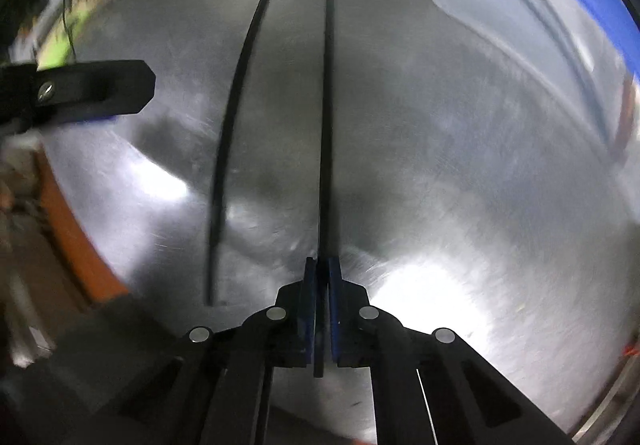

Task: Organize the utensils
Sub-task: 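Grasp a black chopstick with the right gripper while the left gripper grasps another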

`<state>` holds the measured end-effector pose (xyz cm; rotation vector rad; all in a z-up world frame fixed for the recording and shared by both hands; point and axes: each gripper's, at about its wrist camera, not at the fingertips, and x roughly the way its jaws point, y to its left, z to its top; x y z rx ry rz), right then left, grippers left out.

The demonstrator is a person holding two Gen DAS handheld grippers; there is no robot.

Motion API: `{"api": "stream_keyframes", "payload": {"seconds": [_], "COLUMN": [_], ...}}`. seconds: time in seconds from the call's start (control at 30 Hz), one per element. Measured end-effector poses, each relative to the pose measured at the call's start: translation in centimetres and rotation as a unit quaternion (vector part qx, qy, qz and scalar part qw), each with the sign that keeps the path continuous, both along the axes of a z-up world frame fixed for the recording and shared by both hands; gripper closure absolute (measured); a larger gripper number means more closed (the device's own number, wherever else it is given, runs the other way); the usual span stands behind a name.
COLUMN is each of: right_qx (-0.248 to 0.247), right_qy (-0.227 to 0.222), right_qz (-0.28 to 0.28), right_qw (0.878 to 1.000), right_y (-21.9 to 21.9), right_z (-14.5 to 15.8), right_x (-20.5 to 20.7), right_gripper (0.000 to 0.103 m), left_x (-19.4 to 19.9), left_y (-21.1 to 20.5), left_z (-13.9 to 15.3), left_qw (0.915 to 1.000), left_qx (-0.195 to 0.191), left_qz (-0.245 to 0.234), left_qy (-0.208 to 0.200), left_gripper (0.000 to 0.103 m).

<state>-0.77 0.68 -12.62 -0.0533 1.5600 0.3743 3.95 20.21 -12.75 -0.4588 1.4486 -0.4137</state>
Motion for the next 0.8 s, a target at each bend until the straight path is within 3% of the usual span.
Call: {"api": "stream_keyframes", "payload": {"seconds": [0.1,0.2,0.27,0.33,0.4,0.53,0.6,0.7,0.8], "right_qx": [0.085,0.168,0.196,0.221,0.235,0.236,0.238,0.239,0.24], "right_qy": [0.031,0.052,0.061,0.071,0.081,0.086,0.088,0.091,0.091], "right_qz": [-0.041,-0.071,-0.076,-0.083,-0.087,-0.092,-0.096,-0.099,-0.099], "right_qw": [0.995,0.982,0.976,0.969,0.965,0.964,0.962,0.962,0.961], "right_y": [-1.6,-2.9,-3.4,-3.7,-3.9,-3.5,-3.5,-3.7,-3.8], "right_z": [0.9,2.1,2.5,2.7,2.5,2.2,2.1,1.9,1.8], "right_x": [0.1,-0.1,-0.3,-0.5,-0.6,-0.8,-1.2,-1.0,-0.8], "right_gripper": [0.096,0.096,0.096,0.096,0.096,0.096,0.096,0.096,0.096], "left_x": [0.3,0.3,0.3,0.0,-0.2,-0.3,-0.1,-0.3,-0.1], "left_y": [-0.2,-1.0,-1.7,-2.3,-2.7,-3.1,-2.9,-2.4,-2.0], "left_z": [-1.1,-2.0,-2.4,-2.8,-3.1,-4.0,-4.2,-4.4,-4.5], "left_qw": [0.9943,0.9851,0.9815,0.9799,0.9781,0.9776,0.9785,0.979,0.9783], "left_qx": [-0.094,-0.154,-0.172,-0.179,-0.186,-0.182,-0.173,-0.169,-0.176], "left_qz": [0.014,0.017,0.013,0.011,0.01,0.014,0.015,0.016,0.019], "left_qy": [0.049,0.074,0.084,0.088,0.093,0.105,0.111,0.113,0.108], "left_gripper": [0.008,0.008,0.012,0.023,0.046,0.067,0.084,0.097,0.097]}}
